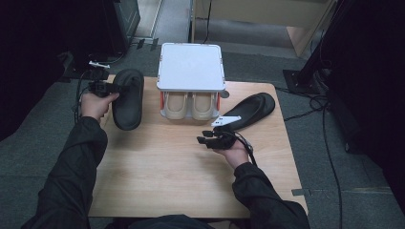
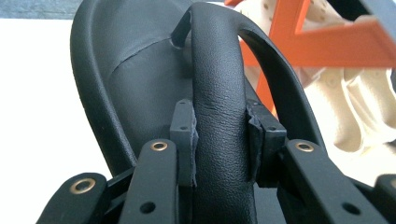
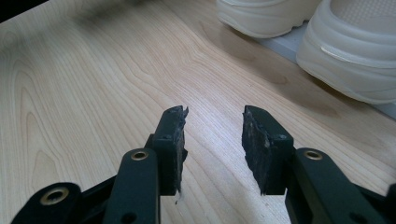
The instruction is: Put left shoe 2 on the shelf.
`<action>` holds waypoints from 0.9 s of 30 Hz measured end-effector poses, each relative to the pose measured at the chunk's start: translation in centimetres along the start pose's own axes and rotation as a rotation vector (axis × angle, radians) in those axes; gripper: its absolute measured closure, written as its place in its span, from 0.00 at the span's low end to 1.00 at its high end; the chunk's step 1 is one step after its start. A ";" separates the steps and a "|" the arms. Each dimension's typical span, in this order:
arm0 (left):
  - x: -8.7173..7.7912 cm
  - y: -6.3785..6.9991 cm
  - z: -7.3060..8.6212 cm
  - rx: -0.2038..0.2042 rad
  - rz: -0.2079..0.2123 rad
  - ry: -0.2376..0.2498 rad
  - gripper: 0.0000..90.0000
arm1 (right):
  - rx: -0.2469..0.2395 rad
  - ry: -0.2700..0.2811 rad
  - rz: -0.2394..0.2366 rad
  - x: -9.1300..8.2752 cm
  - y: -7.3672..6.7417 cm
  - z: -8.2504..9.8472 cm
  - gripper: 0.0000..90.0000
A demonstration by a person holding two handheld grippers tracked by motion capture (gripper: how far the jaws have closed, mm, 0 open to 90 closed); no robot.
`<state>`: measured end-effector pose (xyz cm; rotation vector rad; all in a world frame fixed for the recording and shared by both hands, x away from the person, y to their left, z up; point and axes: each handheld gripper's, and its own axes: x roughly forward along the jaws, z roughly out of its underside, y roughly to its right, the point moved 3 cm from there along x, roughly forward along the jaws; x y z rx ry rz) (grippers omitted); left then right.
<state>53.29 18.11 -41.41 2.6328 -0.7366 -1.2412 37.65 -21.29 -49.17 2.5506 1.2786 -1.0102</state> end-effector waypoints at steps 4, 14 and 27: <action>-0.6 0.5 -1.4 0.003 -0.004 0.005 0.75 | 0.005 0.005 -0.002 -0.1 0.1 0.0 0.66; -2.4 2.0 -4.9 0.022 -0.019 0.023 0.75 | 0.006 0.009 -0.007 -0.3 0.2 -0.1 0.66; -3.7 4.3 -9.3 0.011 0.021 0.062 0.75 | -0.003 0.003 -0.012 -0.2 0.0 -0.1 0.66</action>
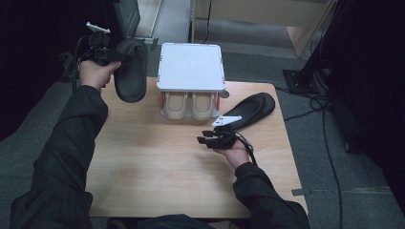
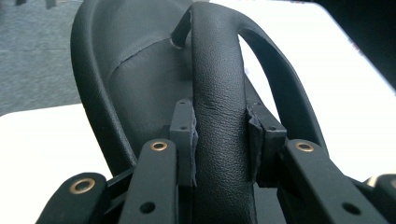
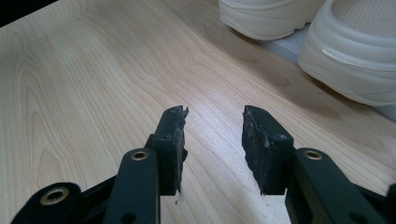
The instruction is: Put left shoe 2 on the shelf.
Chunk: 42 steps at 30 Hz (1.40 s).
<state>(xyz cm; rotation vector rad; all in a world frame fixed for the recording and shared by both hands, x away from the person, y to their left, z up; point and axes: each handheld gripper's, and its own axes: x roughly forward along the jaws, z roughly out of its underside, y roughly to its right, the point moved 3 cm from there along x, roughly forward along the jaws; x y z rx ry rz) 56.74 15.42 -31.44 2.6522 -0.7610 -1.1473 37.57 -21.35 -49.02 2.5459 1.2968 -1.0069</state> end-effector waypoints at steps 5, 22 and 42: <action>0.2 0.9 -1.2 0.013 -0.006 -0.001 0.75 | -0.006 0.007 -0.003 0.1 -0.1 -0.1 0.66; 3.7 5.3 -4.3 0.044 0.032 -0.016 0.75 | -0.003 0.011 -0.006 -0.2 -0.1 -0.1 0.66; 8.7 9.2 -5.1 0.102 0.068 -0.052 0.75 | 0.005 0.017 0.020 -1.5 0.0 0.9 0.66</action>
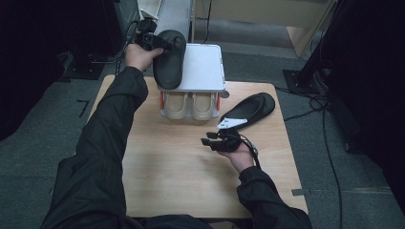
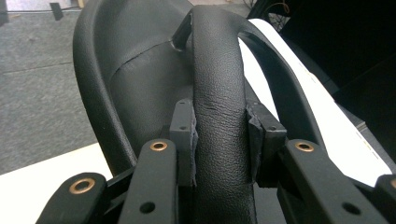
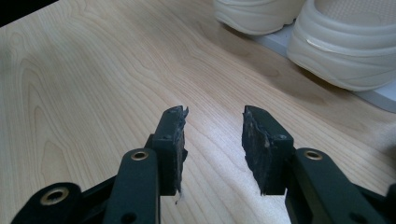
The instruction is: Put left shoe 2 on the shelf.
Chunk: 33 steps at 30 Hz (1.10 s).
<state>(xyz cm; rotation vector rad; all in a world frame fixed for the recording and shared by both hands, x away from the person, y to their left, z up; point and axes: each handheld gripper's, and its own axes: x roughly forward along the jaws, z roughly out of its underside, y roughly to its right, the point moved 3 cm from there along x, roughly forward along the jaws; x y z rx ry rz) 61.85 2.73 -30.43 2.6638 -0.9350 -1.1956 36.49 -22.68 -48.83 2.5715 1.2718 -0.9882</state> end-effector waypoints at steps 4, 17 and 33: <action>1.1 0.0 0.1 -0.011 0.010 -0.007 0.75 | 0.006 -0.002 0.002 0.0 0.0 0.1 0.66; 4.0 0.1 0.8 -0.011 0.014 -0.039 0.75 | 0.007 0.000 0.003 0.1 0.1 0.2 0.66; 3.9 -0.1 1.1 0.019 0.029 -0.075 0.62 | 0.020 0.009 0.009 -0.1 0.5 0.1 0.66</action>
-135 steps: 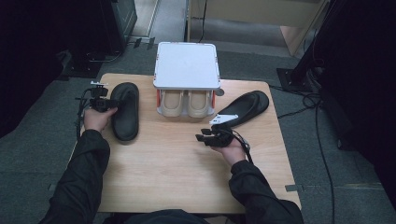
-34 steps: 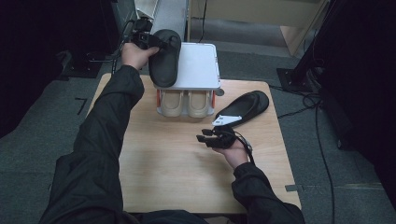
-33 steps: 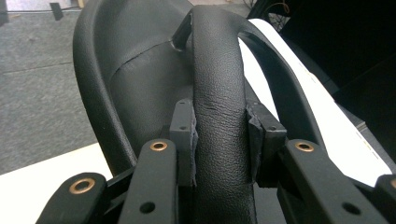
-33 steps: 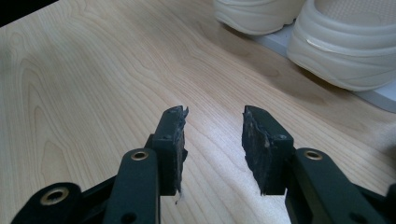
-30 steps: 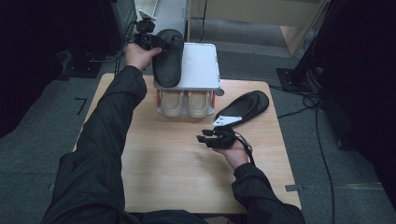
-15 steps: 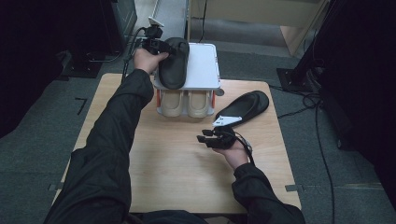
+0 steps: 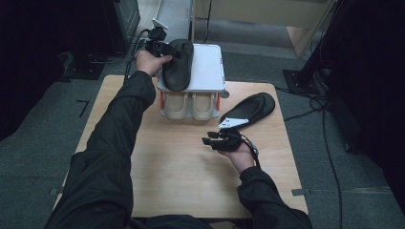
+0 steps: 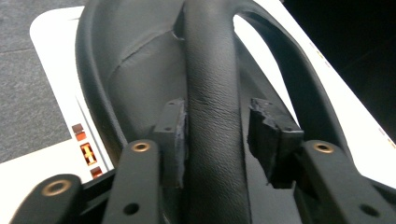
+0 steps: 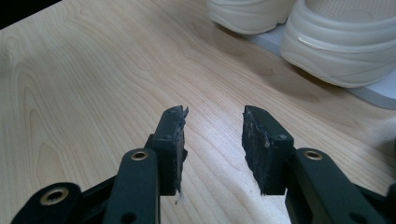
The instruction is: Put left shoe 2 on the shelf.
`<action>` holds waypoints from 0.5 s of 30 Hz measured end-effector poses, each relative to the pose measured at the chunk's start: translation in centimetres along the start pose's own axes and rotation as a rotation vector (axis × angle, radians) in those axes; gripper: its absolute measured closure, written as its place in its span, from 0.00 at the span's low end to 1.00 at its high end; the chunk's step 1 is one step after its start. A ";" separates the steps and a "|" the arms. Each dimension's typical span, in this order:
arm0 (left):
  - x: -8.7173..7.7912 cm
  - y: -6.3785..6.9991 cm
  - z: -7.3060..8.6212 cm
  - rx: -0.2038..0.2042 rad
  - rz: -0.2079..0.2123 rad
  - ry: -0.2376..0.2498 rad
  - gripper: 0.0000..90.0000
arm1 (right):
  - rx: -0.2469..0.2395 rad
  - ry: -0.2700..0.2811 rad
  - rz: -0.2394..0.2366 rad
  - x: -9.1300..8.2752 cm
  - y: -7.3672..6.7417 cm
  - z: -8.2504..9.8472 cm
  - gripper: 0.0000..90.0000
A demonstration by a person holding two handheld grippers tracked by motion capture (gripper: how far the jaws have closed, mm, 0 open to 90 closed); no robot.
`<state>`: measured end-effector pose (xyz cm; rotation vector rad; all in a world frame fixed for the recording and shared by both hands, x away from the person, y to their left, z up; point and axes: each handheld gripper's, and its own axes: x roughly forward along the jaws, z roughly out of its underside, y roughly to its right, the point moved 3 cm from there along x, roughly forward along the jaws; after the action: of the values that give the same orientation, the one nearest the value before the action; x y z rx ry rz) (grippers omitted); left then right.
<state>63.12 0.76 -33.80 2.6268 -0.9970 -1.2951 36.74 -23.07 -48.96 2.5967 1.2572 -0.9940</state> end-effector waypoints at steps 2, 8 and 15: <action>-0.5 0.1 0.0 0.011 0.004 0.002 0.59 | 0.005 0.001 0.001 0.0 0.1 0.0 0.66; -2.7 0.3 0.3 0.025 0.012 0.039 0.56 | 0.006 0.010 0.013 -0.4 0.4 0.0 0.66; -5.3 -0.4 1.9 0.043 0.000 0.060 0.56 | 0.030 0.030 0.056 -1.6 1.7 -0.1 0.66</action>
<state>59.55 4.52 -31.46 2.6798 -1.0282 -1.2002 37.29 -25.20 -48.28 2.6637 1.1781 -0.9756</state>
